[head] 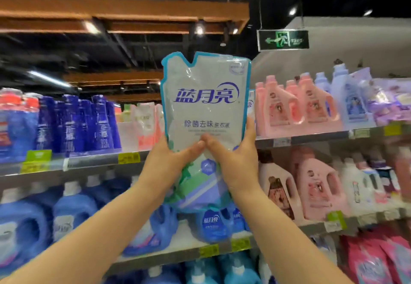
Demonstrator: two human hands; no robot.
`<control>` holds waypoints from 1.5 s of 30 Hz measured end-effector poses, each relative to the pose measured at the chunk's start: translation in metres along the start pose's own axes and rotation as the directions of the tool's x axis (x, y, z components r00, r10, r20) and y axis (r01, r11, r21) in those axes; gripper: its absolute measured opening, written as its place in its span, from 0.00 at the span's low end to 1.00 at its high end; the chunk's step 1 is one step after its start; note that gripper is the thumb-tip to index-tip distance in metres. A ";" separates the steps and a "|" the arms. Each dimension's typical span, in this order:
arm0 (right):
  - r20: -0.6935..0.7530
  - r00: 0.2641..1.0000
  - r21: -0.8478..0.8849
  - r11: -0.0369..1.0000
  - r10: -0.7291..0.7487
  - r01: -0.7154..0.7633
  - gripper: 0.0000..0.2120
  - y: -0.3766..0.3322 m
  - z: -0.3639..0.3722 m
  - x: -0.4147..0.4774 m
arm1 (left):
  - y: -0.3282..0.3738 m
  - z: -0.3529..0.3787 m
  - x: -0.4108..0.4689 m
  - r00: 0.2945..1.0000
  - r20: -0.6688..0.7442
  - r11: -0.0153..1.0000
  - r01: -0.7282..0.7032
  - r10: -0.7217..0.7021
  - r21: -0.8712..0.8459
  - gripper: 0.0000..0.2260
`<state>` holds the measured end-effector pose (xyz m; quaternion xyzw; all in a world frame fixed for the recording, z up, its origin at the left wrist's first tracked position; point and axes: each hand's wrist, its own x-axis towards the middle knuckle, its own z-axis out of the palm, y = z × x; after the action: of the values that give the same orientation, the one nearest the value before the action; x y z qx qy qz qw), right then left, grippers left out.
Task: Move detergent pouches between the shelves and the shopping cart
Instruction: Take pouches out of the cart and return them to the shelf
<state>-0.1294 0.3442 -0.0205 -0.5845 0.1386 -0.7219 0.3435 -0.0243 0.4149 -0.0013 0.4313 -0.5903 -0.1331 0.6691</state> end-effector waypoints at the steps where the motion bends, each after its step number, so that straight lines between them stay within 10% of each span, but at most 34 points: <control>1: 0.010 1.000 -0.003 1.000 -0.006 0.006 0.49 0.011 0.013 0.013 | -0.007 -0.008 0.016 1.000 0.002 1.000 0.007 -0.007 -0.009 0.14; 13: 0.236 0.967 -0.003 0.996 -0.091 0.094 0.49 0.149 0.132 0.201 | -0.098 -0.068 0.235 0.973 -0.055 0.971 0.217 -0.224 -0.102 0.33; 17: 0.286 0.953 -0.028 0.993 -0.103 0.116 0.43 0.187 0.158 0.239 | -0.123 -0.077 0.277 0.974 -0.004 0.965 0.226 -0.229 -0.135 0.11; 21: 0.291 0.952 -0.088 0.989 -0.090 0.120 0.41 0.222 0.177 0.264 | -0.159 -0.086 0.315 0.975 -0.035 0.964 0.212 -0.220 -0.161 0.27; 27: 0.276 0.961 -0.233 0.972 0.031 0.035 0.45 0.270 0.177 0.297 | -0.216 -0.077 0.364 0.955 0.041 0.947 0.296 -0.293 -0.129 0.06; 34: 0.370 0.914 -0.413 0.911 0.165 0.003 0.39 0.317 0.161 0.322 | -0.283 -0.066 0.402 0.948 0.192 0.960 0.270 -0.252 -0.071 0.22; 39: 0.332 0.884 -0.690 0.724 0.328 -0.010 0.51 0.326 0.160 0.337 | -0.304 -0.060 0.423 0.947 0.050 0.934 0.304 -0.318 0.187 0.43; 45: 0.364 0.837 -0.874 0.461 0.410 0.154 0.37 0.323 0.152 0.340 | -0.304 -0.052 0.437 0.907 -0.107 0.803 0.411 -0.406 0.431 0.45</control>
<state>0.0943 -0.0834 0.0821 -0.8367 0.4344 -0.3254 0.0734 0.2399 -0.0439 0.0737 0.6899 -0.4949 -0.1336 0.5111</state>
